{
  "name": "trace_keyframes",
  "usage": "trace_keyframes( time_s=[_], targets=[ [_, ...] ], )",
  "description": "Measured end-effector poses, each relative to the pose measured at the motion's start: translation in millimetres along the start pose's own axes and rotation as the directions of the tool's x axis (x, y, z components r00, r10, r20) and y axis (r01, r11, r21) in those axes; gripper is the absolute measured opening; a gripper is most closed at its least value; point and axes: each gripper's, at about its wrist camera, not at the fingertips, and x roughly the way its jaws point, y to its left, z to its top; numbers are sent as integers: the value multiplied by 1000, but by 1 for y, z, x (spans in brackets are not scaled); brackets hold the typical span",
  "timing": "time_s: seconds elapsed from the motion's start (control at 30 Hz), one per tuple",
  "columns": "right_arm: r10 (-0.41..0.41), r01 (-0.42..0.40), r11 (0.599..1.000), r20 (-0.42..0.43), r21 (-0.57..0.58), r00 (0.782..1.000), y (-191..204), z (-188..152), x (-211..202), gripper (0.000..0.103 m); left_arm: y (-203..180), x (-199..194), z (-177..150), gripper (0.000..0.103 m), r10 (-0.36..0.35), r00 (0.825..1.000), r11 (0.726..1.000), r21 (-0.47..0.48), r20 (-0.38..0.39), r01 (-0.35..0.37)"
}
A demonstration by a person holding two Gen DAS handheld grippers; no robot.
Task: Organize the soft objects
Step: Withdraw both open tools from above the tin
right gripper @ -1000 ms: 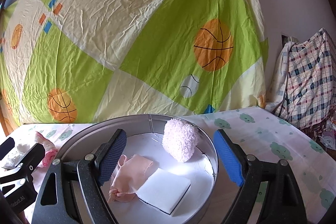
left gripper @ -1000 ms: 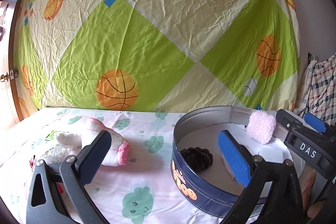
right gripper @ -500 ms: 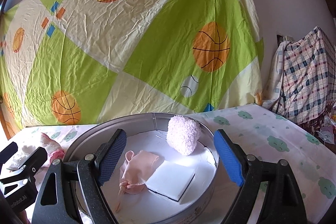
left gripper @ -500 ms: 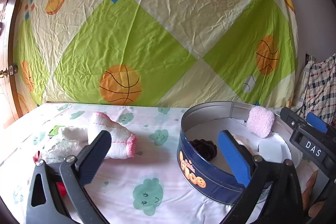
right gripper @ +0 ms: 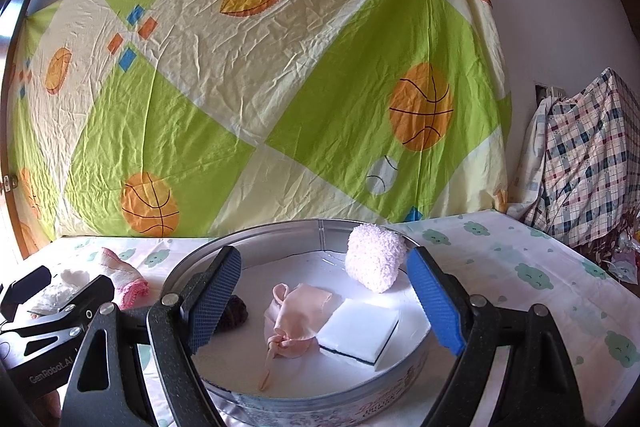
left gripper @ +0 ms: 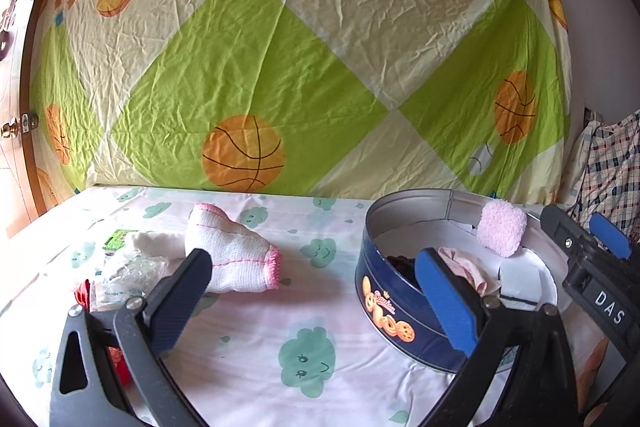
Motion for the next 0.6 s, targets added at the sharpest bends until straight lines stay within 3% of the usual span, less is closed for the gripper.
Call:
trace_keyframes(
  time_s=[0.6],
  targets=[
    [74, -75, 997, -28, -13, 997, 45, -8, -10, 87, 39, 3, -3, 103, 23, 997, 996, -80, -69, -29]
  ],
)
